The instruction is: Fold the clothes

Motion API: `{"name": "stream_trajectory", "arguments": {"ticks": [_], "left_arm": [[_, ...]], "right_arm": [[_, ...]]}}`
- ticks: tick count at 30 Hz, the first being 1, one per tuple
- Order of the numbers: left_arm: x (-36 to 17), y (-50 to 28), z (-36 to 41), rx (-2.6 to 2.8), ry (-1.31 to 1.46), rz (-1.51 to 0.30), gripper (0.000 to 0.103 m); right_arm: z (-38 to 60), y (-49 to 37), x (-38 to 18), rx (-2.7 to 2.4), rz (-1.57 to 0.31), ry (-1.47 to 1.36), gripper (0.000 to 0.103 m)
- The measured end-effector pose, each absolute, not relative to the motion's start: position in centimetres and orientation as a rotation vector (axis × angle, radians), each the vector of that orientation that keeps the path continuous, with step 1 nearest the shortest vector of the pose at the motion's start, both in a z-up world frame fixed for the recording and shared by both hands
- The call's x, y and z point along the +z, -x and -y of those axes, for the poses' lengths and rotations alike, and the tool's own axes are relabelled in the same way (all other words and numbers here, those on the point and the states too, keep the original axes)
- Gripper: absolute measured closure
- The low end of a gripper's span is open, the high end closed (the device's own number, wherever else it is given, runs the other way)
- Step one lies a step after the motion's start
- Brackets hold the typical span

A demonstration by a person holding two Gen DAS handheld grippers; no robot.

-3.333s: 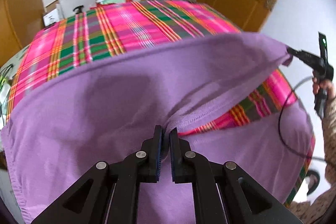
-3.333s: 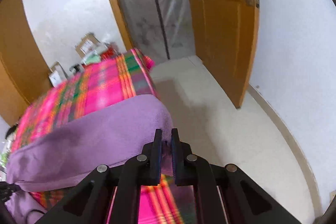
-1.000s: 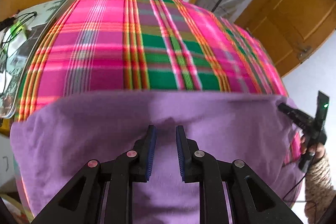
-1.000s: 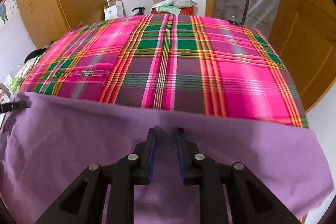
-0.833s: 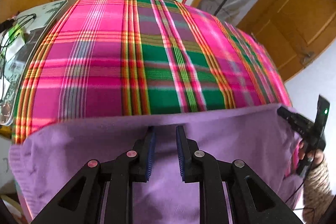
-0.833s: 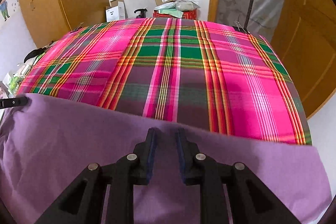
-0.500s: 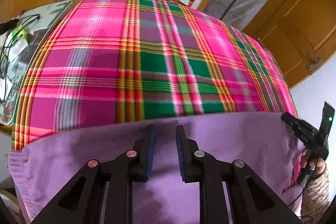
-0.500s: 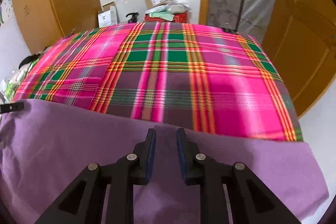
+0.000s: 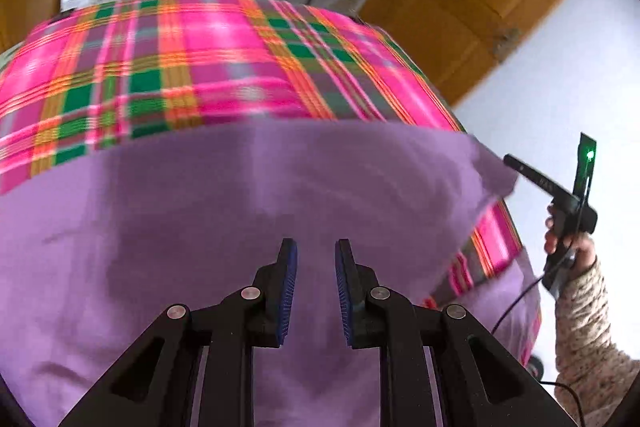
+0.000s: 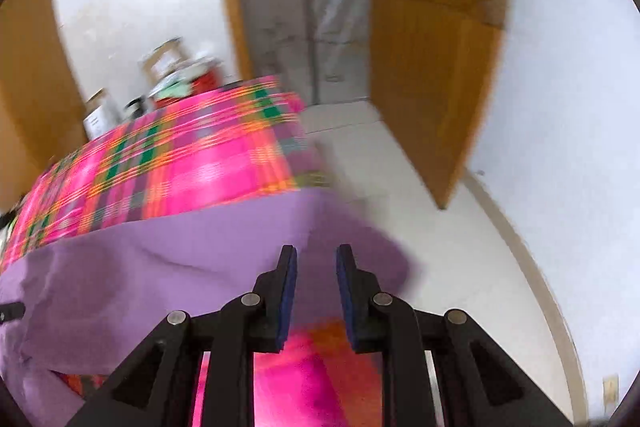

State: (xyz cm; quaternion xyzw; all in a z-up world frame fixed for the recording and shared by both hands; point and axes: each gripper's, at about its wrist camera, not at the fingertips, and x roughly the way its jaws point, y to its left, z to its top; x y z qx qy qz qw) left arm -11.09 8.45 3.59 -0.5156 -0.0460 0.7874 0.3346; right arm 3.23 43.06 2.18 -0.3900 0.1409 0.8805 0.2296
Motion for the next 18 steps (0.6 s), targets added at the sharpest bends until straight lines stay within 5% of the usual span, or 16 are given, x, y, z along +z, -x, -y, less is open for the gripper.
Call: {"name": "stream_trajectory", "arguments": {"ticks": [3,14,16,18], "left_arm": [[3.2,10.4,-10.7,2.010,1.352,0.115,0.083],[2.5,8.4,-12.8,1.964,1.382,0.107,0.083],[2.4,8.3,-13.0,1.967,1.392,0.101,0.083],[2.2,8.4,-13.0,1.972,1.401,0.099,0.083]], "right_arm": [[-45.5,-5.1,1.1,2.379,-0.454,1.083,0.069],[-47.2,-3.5,-2.7,2.426,-0.549,1.166,0.067],[-46.9,-3.3,-2.6,2.457,-0.540,1.146,0.086],[-46.6,-3.3,-2.5,2.472,-0.493,1.142,0.094]]}}
